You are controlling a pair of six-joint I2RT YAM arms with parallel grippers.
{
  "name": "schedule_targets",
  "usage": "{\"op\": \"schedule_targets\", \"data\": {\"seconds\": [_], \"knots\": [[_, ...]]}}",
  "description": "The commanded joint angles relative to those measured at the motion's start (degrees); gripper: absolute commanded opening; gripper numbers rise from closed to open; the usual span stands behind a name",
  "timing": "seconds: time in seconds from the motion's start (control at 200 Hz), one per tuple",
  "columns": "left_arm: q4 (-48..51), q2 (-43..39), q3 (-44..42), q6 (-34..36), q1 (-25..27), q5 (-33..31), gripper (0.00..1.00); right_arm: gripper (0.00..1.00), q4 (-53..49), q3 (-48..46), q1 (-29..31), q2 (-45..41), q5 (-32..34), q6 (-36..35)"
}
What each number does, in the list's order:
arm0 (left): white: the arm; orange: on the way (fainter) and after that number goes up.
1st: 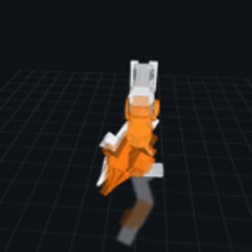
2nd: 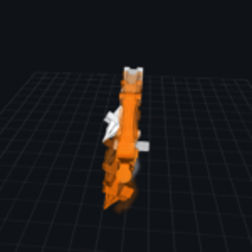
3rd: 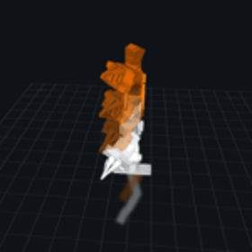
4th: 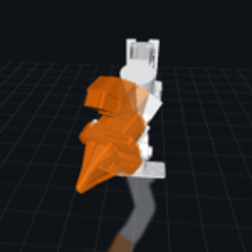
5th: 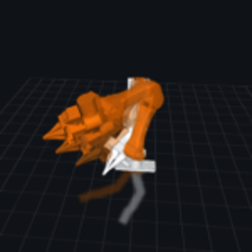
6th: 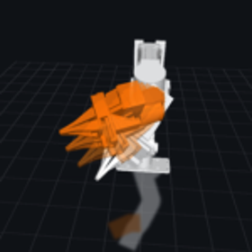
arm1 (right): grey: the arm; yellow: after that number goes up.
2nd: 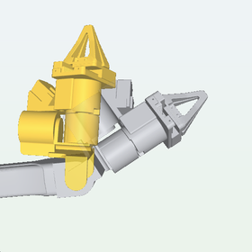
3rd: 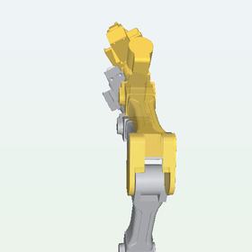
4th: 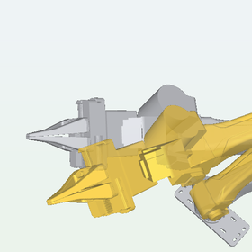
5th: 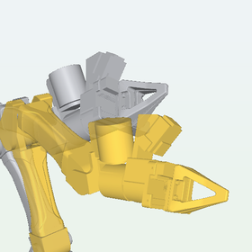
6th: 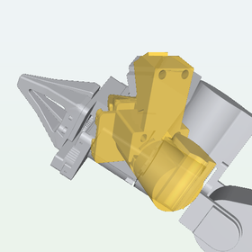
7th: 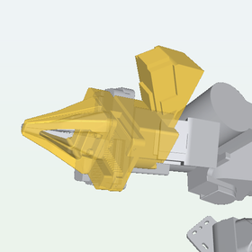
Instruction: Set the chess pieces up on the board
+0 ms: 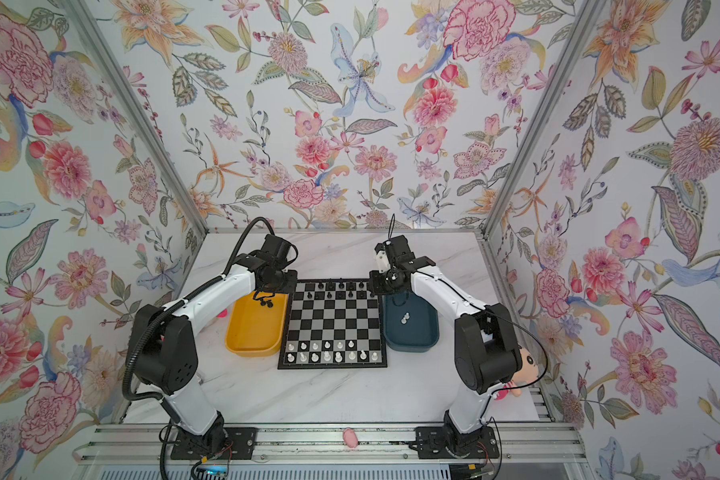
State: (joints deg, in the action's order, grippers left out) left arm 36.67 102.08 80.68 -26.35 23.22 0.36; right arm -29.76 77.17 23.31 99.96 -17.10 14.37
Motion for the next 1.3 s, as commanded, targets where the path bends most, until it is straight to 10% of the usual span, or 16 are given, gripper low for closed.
{"op": "schedule_targets", "data": {"seconds": [0.0, 1.296], "knots": [[1.35, 1.70, 2.45, 1.37, 0.78, 1.38, 0.07, 0.21, -0.17, -1.03, -0.46, -2.66, 0.77, 0.31], [1.29, 15.40, 7.86, 3.32, 1.30, 1.05, 0.06, 0.21, 0.87, -2.97, -1.47, -2.73, 0.23, 0.66]]}}
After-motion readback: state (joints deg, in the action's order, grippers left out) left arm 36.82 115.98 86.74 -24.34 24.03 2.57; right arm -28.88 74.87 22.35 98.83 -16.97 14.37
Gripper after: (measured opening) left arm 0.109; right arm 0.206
